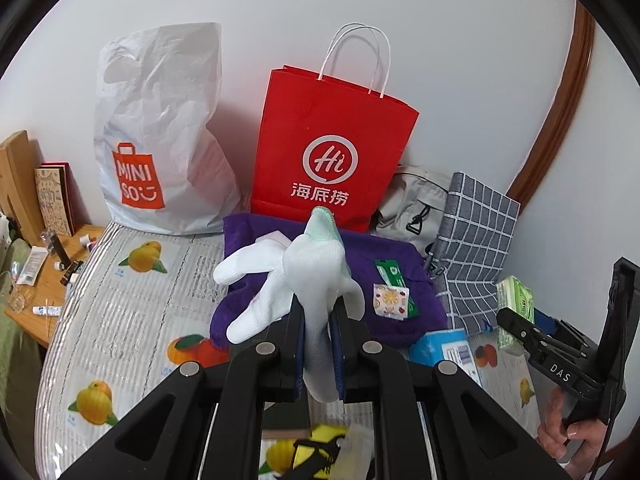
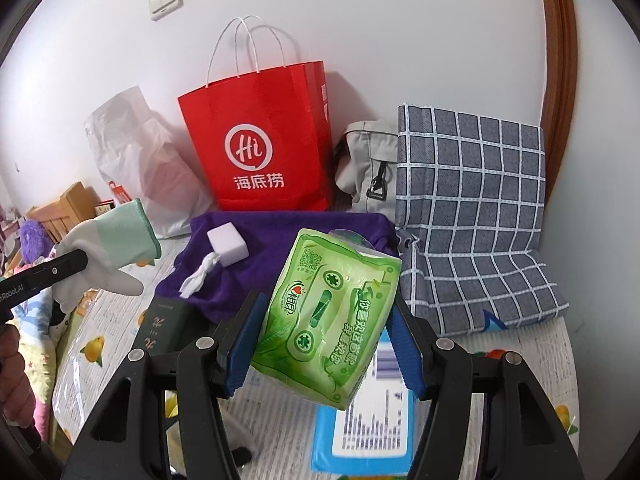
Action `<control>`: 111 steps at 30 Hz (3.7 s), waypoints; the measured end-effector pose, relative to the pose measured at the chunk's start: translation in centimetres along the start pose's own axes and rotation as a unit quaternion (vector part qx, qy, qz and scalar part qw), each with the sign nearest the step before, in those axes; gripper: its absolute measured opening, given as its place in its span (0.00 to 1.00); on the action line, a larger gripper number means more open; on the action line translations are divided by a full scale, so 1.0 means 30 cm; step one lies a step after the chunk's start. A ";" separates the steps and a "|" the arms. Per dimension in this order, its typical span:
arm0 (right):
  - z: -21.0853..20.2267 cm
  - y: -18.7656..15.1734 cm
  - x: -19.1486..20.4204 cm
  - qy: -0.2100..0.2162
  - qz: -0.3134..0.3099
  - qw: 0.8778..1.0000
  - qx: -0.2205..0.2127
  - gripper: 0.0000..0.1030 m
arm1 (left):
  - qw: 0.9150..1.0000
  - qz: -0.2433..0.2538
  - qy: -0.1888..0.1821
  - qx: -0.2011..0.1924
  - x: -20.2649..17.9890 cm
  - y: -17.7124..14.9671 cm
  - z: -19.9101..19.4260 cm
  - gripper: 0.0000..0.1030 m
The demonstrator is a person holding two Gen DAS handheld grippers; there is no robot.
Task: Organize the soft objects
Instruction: 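Carry the glove with left while right carries the green tissue pack toward the towel, then lower and release the glove with left while right releases the green pack on the towel, then grasp the black watch strap with right while left moves toward the yellow pouch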
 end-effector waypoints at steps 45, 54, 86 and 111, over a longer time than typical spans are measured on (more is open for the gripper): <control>0.658 0.038 0.005 0.080 -0.013 0.987 0.140 0.59 | 0.988 0.028 -0.037 0.145 -0.073 0.072 0.594 0.11; 0.678 0.020 -0.017 0.072 -0.012 0.985 0.159 0.60 | 0.983 0.035 -0.046 0.173 -0.108 0.021 0.659 0.11; 0.480 0.140 -0.016 0.032 -0.010 0.997 0.073 0.74 | 0.992 0.017 -0.053 0.114 -0.082 0.121 0.548 0.55; 0.073 -0.431 0.241 0.072 0.013 0.989 0.126 0.60 | 0.995 0.000 -0.010 0.099 0.139 -0.298 0.037 0.55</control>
Point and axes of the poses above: each gripper's, at about its wrist camera, not at the fingertips, and z roughly the way its jaws point, x to its left, y to its top, the point moved 5 cm from there along z, roughly the way its jaws point, and after that the axes turned 8 degrees about y, right-handed, at the moved point
